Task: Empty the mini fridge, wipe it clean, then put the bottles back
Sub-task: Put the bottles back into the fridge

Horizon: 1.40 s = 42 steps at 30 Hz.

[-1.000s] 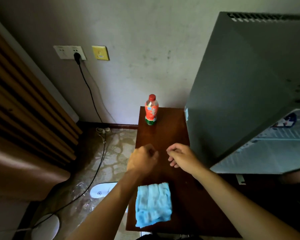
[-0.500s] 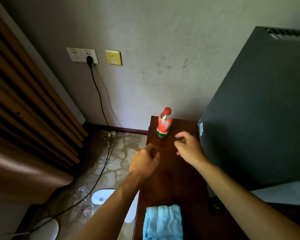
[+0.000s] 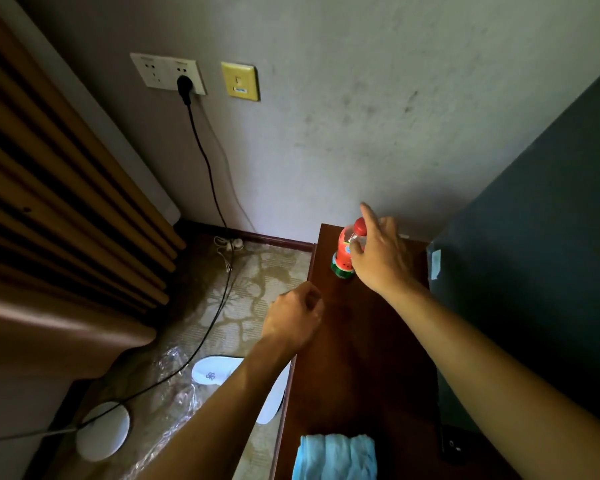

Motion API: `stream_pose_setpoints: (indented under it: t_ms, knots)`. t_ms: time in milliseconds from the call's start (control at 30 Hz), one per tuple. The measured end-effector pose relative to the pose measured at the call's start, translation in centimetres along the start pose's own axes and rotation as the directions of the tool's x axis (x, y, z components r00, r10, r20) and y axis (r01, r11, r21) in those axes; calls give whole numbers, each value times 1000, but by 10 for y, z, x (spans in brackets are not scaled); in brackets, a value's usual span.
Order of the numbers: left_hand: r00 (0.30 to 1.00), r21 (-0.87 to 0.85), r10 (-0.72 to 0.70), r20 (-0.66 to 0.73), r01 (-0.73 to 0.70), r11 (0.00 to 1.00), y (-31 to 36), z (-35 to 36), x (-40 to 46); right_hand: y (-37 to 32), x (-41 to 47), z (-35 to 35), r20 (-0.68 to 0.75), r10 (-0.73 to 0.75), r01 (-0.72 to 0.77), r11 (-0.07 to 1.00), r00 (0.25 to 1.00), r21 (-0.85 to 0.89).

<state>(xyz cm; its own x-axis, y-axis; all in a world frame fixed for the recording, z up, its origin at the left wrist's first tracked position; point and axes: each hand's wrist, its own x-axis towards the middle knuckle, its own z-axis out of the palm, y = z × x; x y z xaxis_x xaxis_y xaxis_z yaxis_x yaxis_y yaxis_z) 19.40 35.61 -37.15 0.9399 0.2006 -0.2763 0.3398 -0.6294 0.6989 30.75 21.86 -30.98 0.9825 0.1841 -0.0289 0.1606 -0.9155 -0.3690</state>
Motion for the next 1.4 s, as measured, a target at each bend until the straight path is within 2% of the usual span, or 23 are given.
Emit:
stream_pose_setpoints:
  t_ms: [300, 500, 667, 833, 1033, 1167, 1267, 1400]
  knots:
    - [999, 38, -39, 11, 38, 999, -7, 5, 0, 5, 4, 15, -68, -44, 38, 996, 997, -79]
    - [1000, 34, -7, -18, 8, 999, 1, 4, -11, 9, -34, 9, -87, -74, 76, 997, 993, 16]
    - [999, 58, 30, 13, -30, 998, 10, 0, -29, 6, -80, -3, -94, -199, 192, 978, 976, -77]
    - [999, 144, 32, 7, -32, 989, 20, 4, -58, 10, -130, -27, -180, -294, 303, 953, 939, 21]
    - [994, 208, 72, 81, -87, 974, 25, 14, -93, 26, -182, -50, -302, -267, 325, 933, 915, 158]
    - [983, 162, 119, 143, -142, 977, 27, 25, -112, 38, -214, -63, -391, -229, 322, 926, 892, 194]
    - [969, 106, 204, 138, -220, 970, 30, 36, -126, 48, -234, -69, -445, -195, 310, 929, 874, 202]
    - [959, 118, 238, 152, -256, 959, 35, 52, -140, 67, -255, -75, -501, -143, 292, 927, 854, 234]
